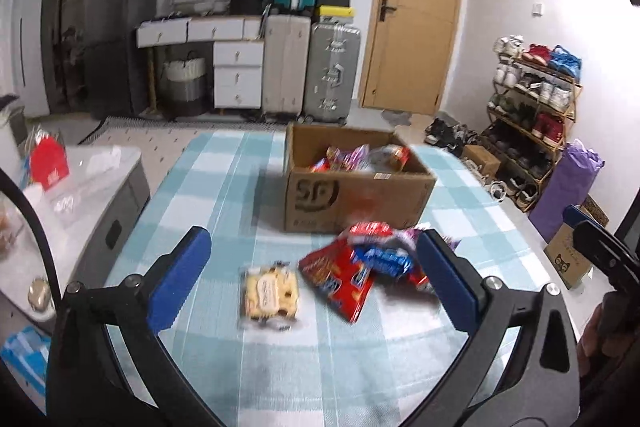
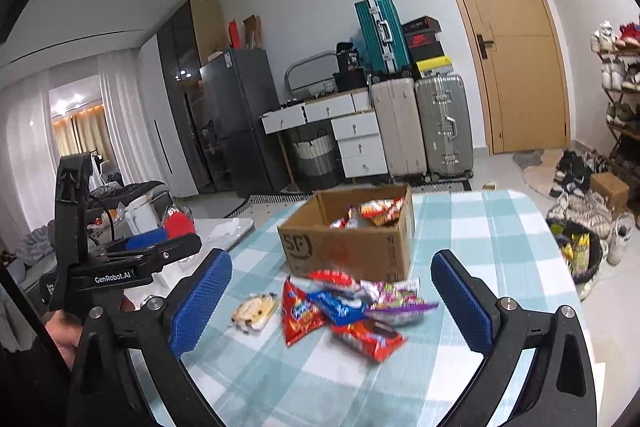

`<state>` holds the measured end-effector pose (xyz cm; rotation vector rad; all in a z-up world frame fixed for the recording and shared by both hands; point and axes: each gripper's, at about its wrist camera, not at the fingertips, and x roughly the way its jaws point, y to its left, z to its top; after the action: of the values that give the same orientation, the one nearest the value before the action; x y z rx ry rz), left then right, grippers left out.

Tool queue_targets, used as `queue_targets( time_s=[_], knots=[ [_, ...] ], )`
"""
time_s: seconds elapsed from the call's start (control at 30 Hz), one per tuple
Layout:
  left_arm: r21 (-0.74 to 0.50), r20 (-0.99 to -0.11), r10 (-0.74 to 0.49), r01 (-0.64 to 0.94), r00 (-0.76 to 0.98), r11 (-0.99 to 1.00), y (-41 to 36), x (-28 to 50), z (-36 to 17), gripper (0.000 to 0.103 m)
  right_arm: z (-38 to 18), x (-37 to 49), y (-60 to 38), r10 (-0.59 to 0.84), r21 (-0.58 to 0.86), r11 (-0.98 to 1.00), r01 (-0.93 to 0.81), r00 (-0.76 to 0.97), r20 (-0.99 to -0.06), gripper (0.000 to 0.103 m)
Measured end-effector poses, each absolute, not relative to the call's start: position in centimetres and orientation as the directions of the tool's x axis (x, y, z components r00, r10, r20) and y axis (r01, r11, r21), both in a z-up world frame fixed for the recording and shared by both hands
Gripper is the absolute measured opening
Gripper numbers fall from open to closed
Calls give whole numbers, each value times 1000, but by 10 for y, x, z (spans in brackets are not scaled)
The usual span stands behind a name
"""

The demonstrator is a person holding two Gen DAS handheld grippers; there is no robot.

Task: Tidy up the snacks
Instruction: 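Move both open tools back toward the snacks on the table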

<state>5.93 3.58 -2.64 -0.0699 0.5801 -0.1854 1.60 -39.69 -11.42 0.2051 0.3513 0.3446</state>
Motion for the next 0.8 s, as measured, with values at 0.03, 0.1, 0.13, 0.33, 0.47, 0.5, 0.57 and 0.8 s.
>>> queue_targets(
  time_s=[0.03, 0.1, 0.13, 0.33, 0.47, 0.5, 0.57, 0.8],
  knots=[
    [-106, -540, -176, 140, 823, 984, 36, 58, -32, 103, -120, 15, -397, 368, 265, 919, -293, 878, -307, 102],
    [-82, -536, -167, 145, 828, 986, 33, 58, -42, 103, -128, 16, -397, 374, 277, 916, -292, 872, -316, 102],
    [-67, -539, -156, 142, 828, 988, 32, 58, -48, 103, -132, 18, -396, 375, 280, 915, -291, 869, -324, 102],
    [-72, -578, -159, 144, 801, 987, 26, 71, -77, 103, -161, 31, -389, 377, 296, 915, -274, 844, -382, 102],
    [-95, -608, -165, 135, 777, 986, 27, 82, -101, 103, -178, 41, -388, 381, 308, 913, -266, 826, -416, 102],
    [-97, -613, -165, 134, 773, 986, 27, 84, -105, 103, -181, 44, -387, 381, 309, 914, -264, 822, -424, 102],
    [-99, -623, -166, 134, 764, 986, 27, 88, -116, 103, -189, 50, -387, 382, 313, 914, -259, 811, -444, 102],
    [-115, -647, -182, 140, 741, 983, 28, 100, -141, 103, -212, 78, -391, 398, 360, 904, -233, 766, -505, 102]
  ],
)
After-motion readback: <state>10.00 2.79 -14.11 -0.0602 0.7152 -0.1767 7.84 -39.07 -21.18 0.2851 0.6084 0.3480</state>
